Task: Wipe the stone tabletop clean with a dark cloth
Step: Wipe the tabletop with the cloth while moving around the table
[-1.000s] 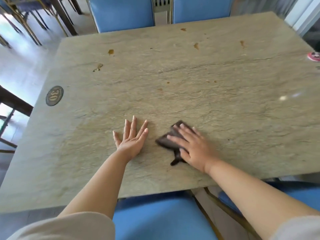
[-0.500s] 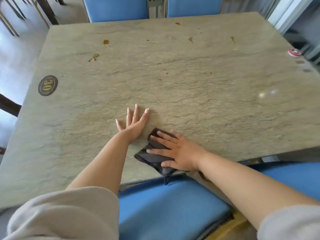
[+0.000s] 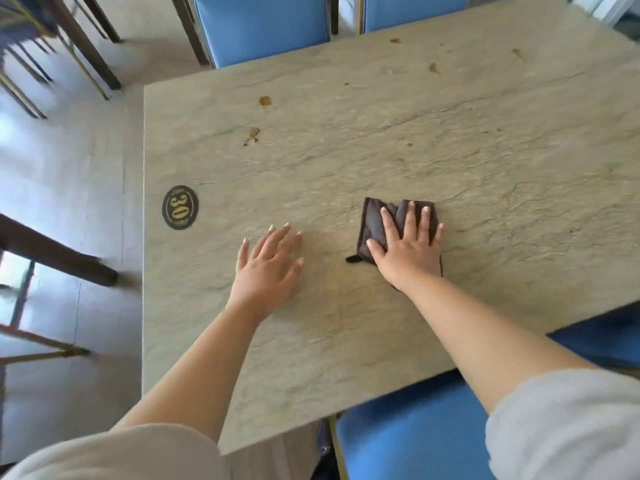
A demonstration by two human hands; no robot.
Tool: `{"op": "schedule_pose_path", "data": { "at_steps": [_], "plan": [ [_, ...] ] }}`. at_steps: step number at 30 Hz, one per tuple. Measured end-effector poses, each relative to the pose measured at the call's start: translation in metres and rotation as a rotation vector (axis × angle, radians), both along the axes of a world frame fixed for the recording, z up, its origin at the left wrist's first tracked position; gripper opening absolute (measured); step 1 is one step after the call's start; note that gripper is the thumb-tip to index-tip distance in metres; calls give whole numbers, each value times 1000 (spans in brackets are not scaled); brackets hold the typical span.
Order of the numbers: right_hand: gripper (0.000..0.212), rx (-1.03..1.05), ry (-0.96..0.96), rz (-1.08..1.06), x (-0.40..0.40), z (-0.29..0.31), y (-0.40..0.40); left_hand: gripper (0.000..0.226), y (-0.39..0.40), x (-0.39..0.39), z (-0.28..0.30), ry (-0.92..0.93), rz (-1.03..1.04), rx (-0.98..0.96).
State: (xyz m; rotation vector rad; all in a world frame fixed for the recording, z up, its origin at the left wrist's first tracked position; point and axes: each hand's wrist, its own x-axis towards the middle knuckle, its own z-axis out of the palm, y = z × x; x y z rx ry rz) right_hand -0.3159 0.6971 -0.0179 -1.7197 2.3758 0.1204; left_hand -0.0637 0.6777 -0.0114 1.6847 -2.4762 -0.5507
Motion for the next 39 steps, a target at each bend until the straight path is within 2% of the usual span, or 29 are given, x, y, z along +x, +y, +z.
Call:
{"op": "schedule_pose_path", "data": {
  "at_steps": [3, 7, 15, 21, 25, 27, 30, 32, 35, 39],
  "plan": [
    [70, -21, -7, 92, 40, -3, 14, 54, -9, 35, -9, -135, -71, -20],
    [72, -21, -19, 184, 73, -6, 35, 55, -6, 36, -14, -101, -79, -99],
    [79, -105, -38, 158, 76, -9, 40, 56, -6, 37, -16, -82, -89, -129],
    [67, -86, -32, 65, 84, -6, 39, 57, -8, 40, -19, -81, -97, -124],
    [56, -220, -120, -46, 132, -10, 50, 60, -8, 42, -16, -43, -138, -84],
    [54, -307, -173, 32, 154, -13, 66, 65, -9, 44, -15, -21, -144, -74],
    [50, -294, -274, 160, 143, -16, 80, 67, -9, 46, -16, -18, -148, -80],
    [47, -330, -266, 89, 135, -15, 77, 68, -10, 47, -17, -22, -153, -69],
    [47, -333, -130, -210, 143, -14, 56, 69, -12, 48, -15, 15, -182, -34],
    [58, -152, -22, -516, 181, -9, 19, 71, -22, 58, -9, 178, -225, 127]
  ]
}}
